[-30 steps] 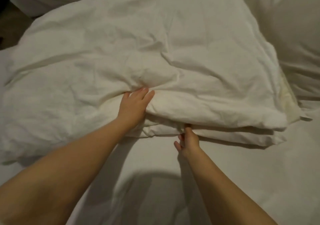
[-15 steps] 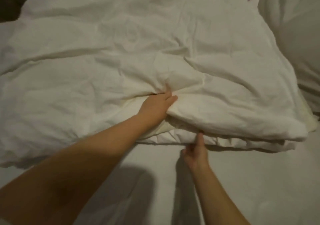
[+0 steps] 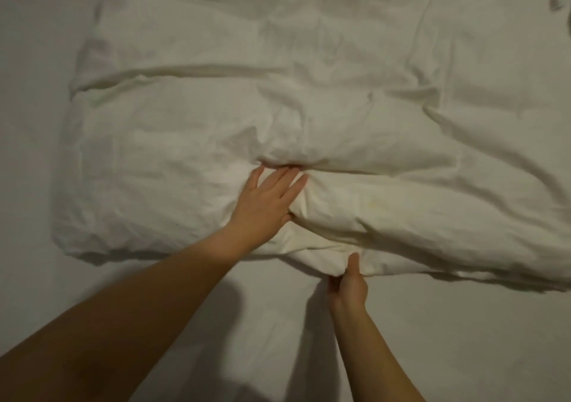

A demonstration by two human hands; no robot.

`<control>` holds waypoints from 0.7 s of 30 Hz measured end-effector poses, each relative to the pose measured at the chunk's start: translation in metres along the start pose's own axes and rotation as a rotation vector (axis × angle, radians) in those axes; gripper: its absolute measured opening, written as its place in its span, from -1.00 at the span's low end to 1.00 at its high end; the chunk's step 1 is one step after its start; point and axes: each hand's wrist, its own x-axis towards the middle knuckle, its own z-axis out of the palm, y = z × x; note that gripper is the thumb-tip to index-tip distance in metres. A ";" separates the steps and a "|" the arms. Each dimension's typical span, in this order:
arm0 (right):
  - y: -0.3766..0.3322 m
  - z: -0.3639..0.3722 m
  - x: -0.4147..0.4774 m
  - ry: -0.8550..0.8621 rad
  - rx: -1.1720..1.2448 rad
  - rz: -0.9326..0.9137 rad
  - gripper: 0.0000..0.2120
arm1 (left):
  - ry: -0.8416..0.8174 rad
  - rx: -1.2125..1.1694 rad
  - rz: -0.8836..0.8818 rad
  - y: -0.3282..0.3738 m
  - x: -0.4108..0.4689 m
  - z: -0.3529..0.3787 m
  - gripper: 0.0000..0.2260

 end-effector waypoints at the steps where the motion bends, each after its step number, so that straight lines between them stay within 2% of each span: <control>1: 0.010 0.002 -0.003 -0.055 0.065 0.071 -0.69 | -0.004 -0.008 -0.015 -0.005 -0.006 0.000 -0.28; 4: 0.044 0.031 -0.015 -0.239 -0.004 0.192 -0.81 | 0.007 -0.036 -0.022 -0.028 -0.031 -0.007 -0.31; 7: 0.069 0.077 -0.034 -0.417 -0.096 0.161 -0.70 | -0.020 -0.023 0.027 -0.064 -0.069 -0.009 -0.21; 9: 0.068 0.107 -0.049 -0.447 -0.014 0.136 -0.69 | -0.052 0.021 0.000 -0.093 -0.091 -0.011 -0.16; 12: 0.065 0.112 -0.073 -0.512 0.215 0.150 -0.77 | -0.125 0.046 -0.152 -0.130 -0.090 -0.027 0.01; 13: 0.069 0.101 -0.073 -0.497 0.182 0.139 -0.78 | -0.112 0.026 -0.197 -0.137 -0.083 -0.035 -0.03; 14: 0.078 0.090 -0.081 -0.504 0.176 0.224 -0.74 | -0.095 0.002 -0.231 -0.140 -0.078 -0.041 -0.11; 16: 0.092 0.065 -0.077 -0.497 0.184 0.271 -0.59 | -0.077 -0.053 -0.258 -0.137 -0.073 -0.046 -0.28; 17: 0.097 0.062 -0.076 -0.483 0.246 0.281 -0.60 | -0.087 -0.070 -0.261 -0.135 -0.075 -0.045 -0.32; 19: 0.101 0.056 -0.078 -0.400 0.266 0.190 -0.70 | -0.192 -0.065 -0.293 -0.128 -0.084 -0.043 -0.31; 21: 0.113 0.059 -0.085 -0.375 0.263 0.260 -0.70 | -0.234 -0.076 -0.326 -0.129 -0.087 -0.042 -0.31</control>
